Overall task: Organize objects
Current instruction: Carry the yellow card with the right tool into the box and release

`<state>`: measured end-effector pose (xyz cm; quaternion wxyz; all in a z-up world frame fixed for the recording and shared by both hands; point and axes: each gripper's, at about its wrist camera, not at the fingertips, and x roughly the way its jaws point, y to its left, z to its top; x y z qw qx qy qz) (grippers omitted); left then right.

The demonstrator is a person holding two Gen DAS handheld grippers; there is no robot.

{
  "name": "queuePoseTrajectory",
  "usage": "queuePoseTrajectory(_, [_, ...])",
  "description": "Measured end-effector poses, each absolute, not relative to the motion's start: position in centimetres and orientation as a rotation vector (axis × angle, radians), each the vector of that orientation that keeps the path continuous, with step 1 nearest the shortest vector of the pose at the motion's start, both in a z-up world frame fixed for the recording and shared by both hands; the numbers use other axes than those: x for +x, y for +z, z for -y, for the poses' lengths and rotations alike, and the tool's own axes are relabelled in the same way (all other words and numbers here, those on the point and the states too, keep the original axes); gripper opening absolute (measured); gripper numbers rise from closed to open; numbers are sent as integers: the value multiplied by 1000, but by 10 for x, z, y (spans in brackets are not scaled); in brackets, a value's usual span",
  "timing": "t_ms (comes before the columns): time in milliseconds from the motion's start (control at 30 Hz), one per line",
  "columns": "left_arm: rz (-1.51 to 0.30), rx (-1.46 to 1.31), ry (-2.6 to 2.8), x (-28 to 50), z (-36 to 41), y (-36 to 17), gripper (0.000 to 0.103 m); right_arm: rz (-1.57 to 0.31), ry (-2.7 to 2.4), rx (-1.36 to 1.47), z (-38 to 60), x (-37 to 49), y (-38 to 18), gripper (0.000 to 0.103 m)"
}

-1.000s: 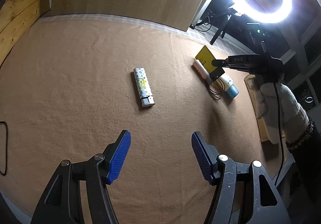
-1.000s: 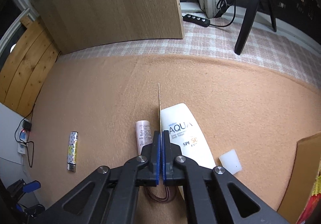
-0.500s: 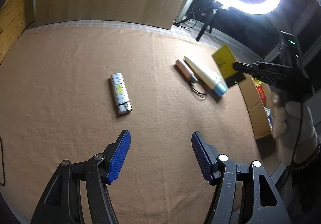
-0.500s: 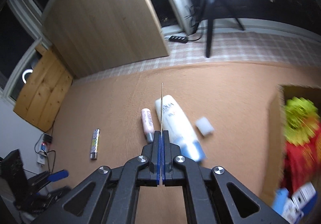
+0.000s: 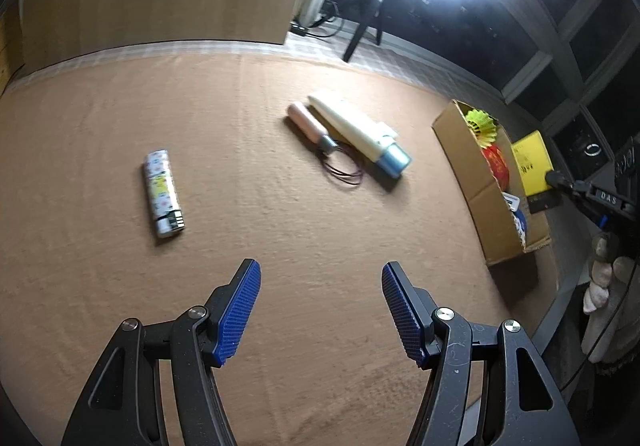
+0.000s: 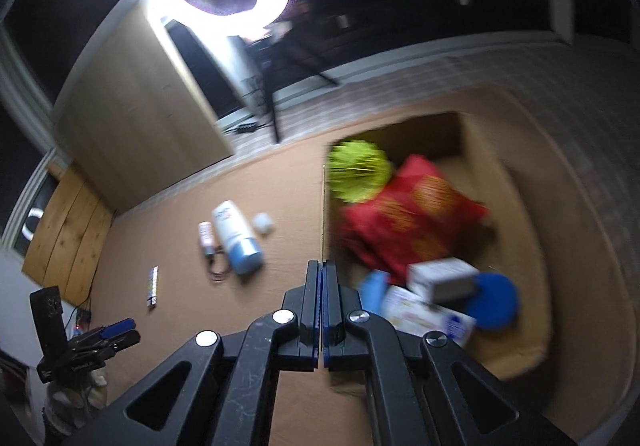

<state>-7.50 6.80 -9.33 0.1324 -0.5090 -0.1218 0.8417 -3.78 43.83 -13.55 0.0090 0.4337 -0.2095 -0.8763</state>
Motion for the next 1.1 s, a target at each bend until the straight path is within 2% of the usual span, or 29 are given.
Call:
queuePoseTrajectory(533, [295,-1477,2414,-77,-91,-93,67,705,-2824,1432,-476,-16,-155,3])
queuePoseTrajectory(600, [296,-1476,2417,-77,-90,-93,67,692,-2845,1432,-475,-16,-153,13])
queuePoseTrajectory(667, [297,-1476,2420,-77,-88,-92,67,685,-2859,1434,-474,-16,-151,40])
queuePoseTrajectory(900, [298,-1478,2428,-80,-83,-94,67,657,-2885,1416,-466,-17,-146,43])
queuePoseTrajectory(1100, [261,-1488,2447,-88,-80,-96,67,617,-2862,1405,-449,-23,-139,52])
